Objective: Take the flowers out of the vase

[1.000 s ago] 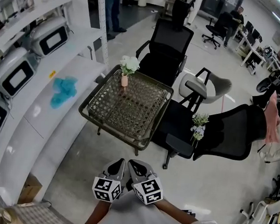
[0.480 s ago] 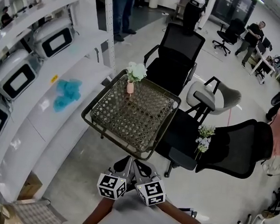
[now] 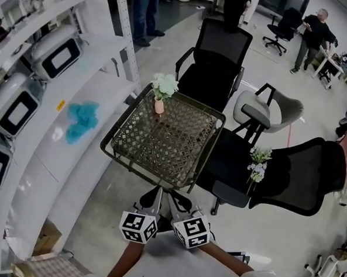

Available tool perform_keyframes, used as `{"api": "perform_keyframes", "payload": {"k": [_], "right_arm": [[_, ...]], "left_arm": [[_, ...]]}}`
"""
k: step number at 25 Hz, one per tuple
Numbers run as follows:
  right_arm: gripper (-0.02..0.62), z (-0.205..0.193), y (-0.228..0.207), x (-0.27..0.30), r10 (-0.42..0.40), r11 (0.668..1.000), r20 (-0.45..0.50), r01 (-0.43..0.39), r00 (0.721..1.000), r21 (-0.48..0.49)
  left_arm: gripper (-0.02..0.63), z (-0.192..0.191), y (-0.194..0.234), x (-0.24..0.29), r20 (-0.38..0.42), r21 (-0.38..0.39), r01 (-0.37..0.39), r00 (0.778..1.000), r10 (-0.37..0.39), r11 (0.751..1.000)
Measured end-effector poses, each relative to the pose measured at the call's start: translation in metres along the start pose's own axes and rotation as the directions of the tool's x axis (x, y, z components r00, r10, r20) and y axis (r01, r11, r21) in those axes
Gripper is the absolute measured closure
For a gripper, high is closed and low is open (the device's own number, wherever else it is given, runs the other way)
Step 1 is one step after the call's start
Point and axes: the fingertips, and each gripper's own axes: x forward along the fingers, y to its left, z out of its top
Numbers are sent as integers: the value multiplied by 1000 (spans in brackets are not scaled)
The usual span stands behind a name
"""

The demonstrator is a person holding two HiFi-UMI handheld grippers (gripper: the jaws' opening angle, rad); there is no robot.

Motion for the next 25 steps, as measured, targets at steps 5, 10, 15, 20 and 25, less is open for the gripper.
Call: {"api": "perform_keyframes", "payload": {"k": [5, 10, 15, 20, 25], "right_arm": [[569, 8, -12, 5, -19, 1000, 17, 19, 1000, 18], [569, 12, -27, 19, -36, 999, 16, 36, 999, 38], [569, 26, -40, 42, -44, 999, 15, 43, 999, 30], [589, 40, -48, 70, -23, 999, 18, 23, 1000, 32], [589, 53, -60, 96, -25, 999, 20, 24, 999, 30]], "left_arm": [[606, 6, -1, 13, -12, -3, 22, 1000, -22, 1000], [606, 14, 4, 35, -24, 6, 57, 998, -57, 998], [606, 30, 20, 60, -31, 12, 75, 997, -75, 997], [606, 49, 44, 82, -25, 16, 76, 997, -75, 997], [606, 65, 62, 102, -27, 10, 90, 996, -90, 996]]}}
